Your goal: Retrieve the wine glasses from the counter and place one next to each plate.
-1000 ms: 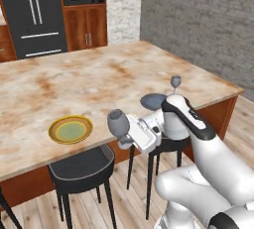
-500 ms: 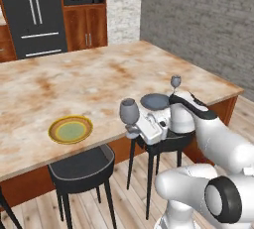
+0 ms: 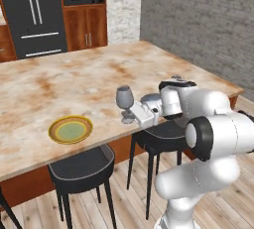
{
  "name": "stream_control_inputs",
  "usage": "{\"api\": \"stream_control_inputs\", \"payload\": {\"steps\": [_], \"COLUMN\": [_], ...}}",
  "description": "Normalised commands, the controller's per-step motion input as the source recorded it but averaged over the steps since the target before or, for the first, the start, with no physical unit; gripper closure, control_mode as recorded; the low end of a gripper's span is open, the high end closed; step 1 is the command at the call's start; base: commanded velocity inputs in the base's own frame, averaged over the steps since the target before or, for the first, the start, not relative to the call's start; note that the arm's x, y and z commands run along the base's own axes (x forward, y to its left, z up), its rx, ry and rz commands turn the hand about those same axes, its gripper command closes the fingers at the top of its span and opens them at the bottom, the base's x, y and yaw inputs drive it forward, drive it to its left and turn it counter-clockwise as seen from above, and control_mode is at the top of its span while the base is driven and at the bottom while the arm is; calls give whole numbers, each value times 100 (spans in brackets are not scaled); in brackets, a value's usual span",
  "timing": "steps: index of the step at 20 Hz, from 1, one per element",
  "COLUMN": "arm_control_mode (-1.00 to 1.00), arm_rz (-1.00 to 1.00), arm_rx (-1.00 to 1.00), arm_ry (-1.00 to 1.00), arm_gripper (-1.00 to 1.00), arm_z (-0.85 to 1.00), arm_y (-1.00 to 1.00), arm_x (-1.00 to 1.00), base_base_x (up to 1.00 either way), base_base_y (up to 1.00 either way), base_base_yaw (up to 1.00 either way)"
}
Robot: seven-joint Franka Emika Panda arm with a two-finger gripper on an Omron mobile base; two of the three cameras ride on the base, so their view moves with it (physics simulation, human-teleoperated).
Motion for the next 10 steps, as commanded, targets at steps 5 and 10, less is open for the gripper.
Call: {"api": "stream_control_inputs", "payload": {"steps": [5, 10], "arm_control_mode": [-100, -100], "arm_rz": [0, 0], "arm_rx": [-4, -1], "arm_ry": [-7, -6], "arm_gripper": [100, 100], "arm_z": [-30, -9], "arm_y": [36, 19], "arm_x": [18, 15], "base_base_x": [0, 0], "base_base_y": [0, 0], "base_base_yaw": [0, 0]}}
